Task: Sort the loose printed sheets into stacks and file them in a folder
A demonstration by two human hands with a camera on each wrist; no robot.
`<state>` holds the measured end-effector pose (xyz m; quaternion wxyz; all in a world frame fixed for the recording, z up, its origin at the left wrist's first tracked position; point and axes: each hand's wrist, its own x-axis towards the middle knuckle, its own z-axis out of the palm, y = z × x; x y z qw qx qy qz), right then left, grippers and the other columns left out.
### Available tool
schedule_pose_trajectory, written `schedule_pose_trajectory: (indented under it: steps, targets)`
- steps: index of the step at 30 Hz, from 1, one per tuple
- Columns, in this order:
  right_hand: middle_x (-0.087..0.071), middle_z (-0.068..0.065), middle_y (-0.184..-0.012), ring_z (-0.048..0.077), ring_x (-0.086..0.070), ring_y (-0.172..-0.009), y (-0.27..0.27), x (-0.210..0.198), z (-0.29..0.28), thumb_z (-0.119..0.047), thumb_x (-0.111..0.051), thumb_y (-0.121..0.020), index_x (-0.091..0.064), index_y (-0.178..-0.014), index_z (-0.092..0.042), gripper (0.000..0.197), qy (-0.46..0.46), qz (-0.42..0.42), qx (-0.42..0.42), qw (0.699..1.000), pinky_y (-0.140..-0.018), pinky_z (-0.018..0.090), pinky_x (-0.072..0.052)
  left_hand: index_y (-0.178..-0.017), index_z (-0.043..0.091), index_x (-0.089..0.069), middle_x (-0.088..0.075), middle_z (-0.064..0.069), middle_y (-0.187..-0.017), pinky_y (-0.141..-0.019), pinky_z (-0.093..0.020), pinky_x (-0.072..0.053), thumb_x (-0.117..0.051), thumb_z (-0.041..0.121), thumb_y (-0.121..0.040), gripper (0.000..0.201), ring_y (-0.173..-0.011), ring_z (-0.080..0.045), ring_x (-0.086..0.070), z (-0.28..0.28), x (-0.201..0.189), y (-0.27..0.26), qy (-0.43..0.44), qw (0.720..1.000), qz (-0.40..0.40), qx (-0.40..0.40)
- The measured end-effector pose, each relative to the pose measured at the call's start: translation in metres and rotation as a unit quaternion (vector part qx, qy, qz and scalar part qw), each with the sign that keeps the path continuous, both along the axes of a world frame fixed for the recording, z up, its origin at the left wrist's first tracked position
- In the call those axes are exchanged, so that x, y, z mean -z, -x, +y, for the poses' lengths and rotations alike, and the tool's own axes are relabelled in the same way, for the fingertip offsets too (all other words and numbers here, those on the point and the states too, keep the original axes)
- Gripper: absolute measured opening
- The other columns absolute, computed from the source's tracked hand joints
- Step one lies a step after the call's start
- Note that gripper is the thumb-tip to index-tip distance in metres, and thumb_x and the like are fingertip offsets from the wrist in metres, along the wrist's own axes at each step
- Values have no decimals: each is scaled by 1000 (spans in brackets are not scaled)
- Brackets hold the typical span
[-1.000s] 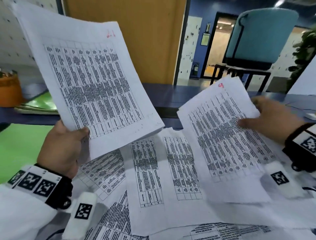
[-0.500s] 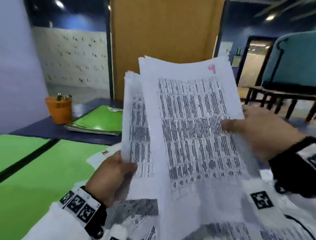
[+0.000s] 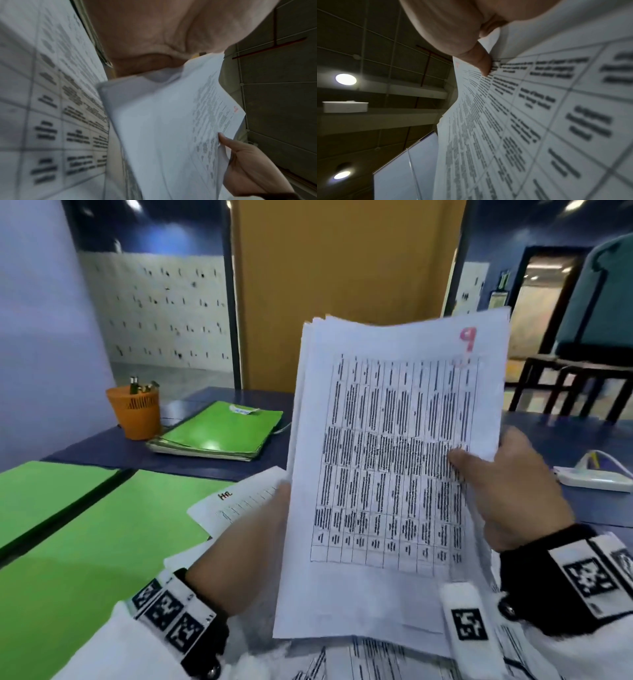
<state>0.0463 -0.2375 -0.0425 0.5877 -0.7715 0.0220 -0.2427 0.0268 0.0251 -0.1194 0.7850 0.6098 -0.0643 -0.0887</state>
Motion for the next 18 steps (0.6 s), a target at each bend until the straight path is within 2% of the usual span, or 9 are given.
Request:
schedule_pose_trajectory:
  steps: [1,2,4,6,7,9,11,16,18]
  targets:
    - [-60,-12,-88,1,-56,-66,5,-4,3,-15,-62,-96,-52,-116,-17,23,14,-25,-3,1000,-47,4,-41,-139,16,-62,-69,-7,-134,-112,-45,-48,-40,57,-97,62,-127,-24,-65,-1,-3,2,15,1000,-5,9]
    - [-61,-15,-90,-4,-59,-66,9,-7,6,-15,-62,-95,-50,-119,-18,27,18,-48,-7,999,-52,4,-44,-142,18,-58,-70,-3,-134,-108,-39,-51,-38,52,-97,59,-126,-19,-65,-3,-5,3,23,999,-23,10]
    - [-58,-21,-92,-21,-55,-63,17,-13,10,-14,-62,-95,-45,-118,-21,30,41,-86,-3,995,-51,-1,-40,-137,21,-55,-74,2,-126,-94,-30,-59,-48,23,-99,39,-118,-17,-70,-8,-7,5,3,997,-76,-15]
    - [-56,-24,-93,-26,-52,-66,26,-16,15,-14,-61,-95,-41,-116,-25,31,60,-113,-3,992,-53,-4,-36,-132,22,-56,-75,3,-123,-91,-30,-60,-49,-2,-100,40,-116,-18,-71,-5,-2,5,-35,993,-103,-42]
    - [-58,-24,-94,-25,-53,-71,30,-13,16,-14,-61,-95,-40,-116,-27,32,61,-121,-4,991,-55,-4,-37,-132,21,-56,-75,2,-124,-93,-34,-60,-52,-6,-100,42,-117,-19,-70,-2,0,4,-50,992,-108,-46]
    - [-62,-24,-93,-20,-57,-76,36,-4,15,-12,-61,-95,-41,-117,-27,34,48,-114,-23,992,-58,0,-40,-137,17,-53,-72,-1,-129,-105,-46,-53,-64,-1,-91,51,-123,-23,-67,0,2,4,-87,991,-102,-26]
    - [-65,-20,-90,-14,-61,-70,41,6,12,-5,-62,-92,-42,-118,-22,37,28,-83,-55,995,-54,3,-42,-139,12,-52,-71,-6,-131,-111,-54,-45,-66,6,-82,59,-124,-26,-66,3,5,2,-96,993,-72,4]
    - [-67,-1,-92,3,-57,-59,43,29,2,6,-56,-88,-45,-105,-29,40,10,-16,-74,997,-47,13,-44,-133,8,-58,-72,-12,-128,-114,-57,-41,-62,4,-79,55,-122,-33,-67,-2,16,-4,-51,998,-22,3]
    - [-66,0,-84,9,-52,-55,43,35,3,9,-51,-88,-44,-102,-24,37,15,-5,-76,997,-42,13,-40,-136,6,-57,-70,-16,-131,-114,-58,-40,-60,2,-79,56,-124,-37,-65,-3,22,-4,-36,999,4,25]
